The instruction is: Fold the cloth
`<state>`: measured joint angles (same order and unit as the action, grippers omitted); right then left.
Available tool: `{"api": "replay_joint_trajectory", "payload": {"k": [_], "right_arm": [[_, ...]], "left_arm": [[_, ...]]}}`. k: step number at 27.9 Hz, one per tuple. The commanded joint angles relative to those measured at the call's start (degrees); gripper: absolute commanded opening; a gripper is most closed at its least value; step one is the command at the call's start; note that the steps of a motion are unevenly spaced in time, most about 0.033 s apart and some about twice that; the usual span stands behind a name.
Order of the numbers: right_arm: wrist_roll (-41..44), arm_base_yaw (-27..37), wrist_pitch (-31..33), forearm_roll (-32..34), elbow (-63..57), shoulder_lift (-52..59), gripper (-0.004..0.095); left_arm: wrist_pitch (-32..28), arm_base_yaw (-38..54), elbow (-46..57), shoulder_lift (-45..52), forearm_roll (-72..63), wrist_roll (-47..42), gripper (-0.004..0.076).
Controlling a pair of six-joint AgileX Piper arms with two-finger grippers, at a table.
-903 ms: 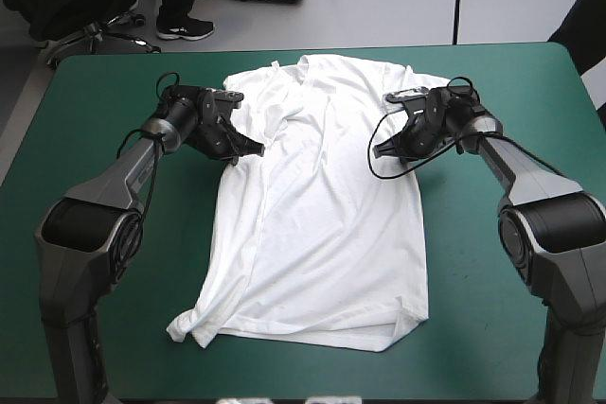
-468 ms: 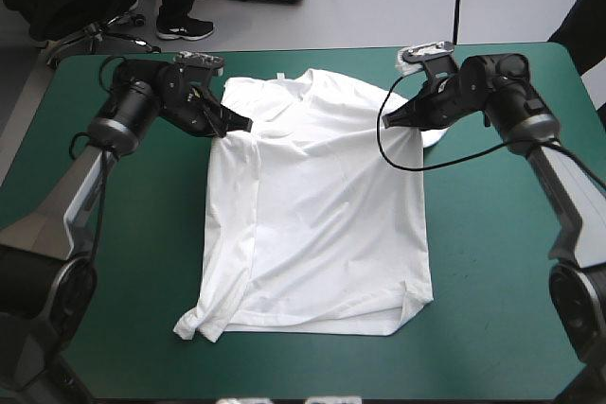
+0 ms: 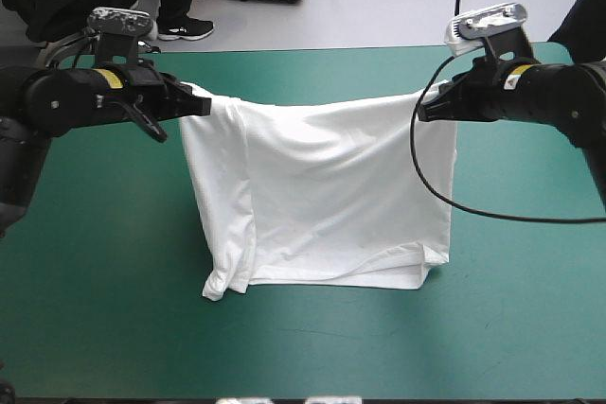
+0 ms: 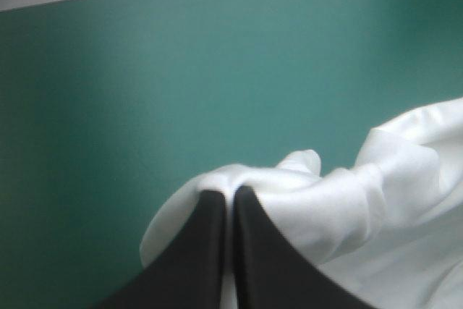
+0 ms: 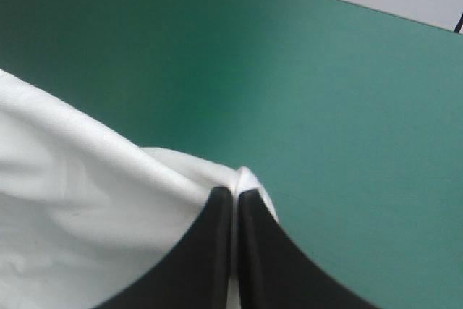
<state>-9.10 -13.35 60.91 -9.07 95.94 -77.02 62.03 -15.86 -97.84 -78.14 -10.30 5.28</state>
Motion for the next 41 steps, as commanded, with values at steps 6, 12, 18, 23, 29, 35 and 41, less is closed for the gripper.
{"api": "replay_joint_trajectory", "payload": {"k": [6,12,18,23,29,35,41], "right_arm": [[0.0,0.0,-0.6,-3.1,2.0,12.1,-0.0017],[0.0,0.0,-0.7,-3.3,2.1,15.9,-0.0018],[0.4,0.0,-2.5,-3.2,5.0,15.5,-0.0016],[0.4,0.0,-4.2,-0.3,8.0,11.4,-0.0017],[1.7,0.0,-9.2,3.2,12.1,1.3,-0.0018],[1.7,2.8,-10.1,2.9,26.1,-11.9,-0.0017],[-5.3,9.4,-9.0,-10.3,33.9,-22.0,-0.0017]], "left_arm": [[-2.0,-0.2,-1.4,12.5,-4.7,0.9,-0.0018],[2.0,-0.2,-1.4,17.2,-4.8,0.9,-0.0018],[0.4,-0.2,-3.5,17.1,-7.4,0.6,-0.0018],[-7.4,-0.2,-4.4,13.3,-7.0,0.6,-0.0018],[-18.4,-0.2,-4.4,4.9,-6.3,0.6,-0.0018],[-25.1,0.5,-12.1,-5.2,-5.3,0.6,-0.0018],[-14.6,5.0,-29.4,-18.6,-10.3,0.9,-0.0018]]}}
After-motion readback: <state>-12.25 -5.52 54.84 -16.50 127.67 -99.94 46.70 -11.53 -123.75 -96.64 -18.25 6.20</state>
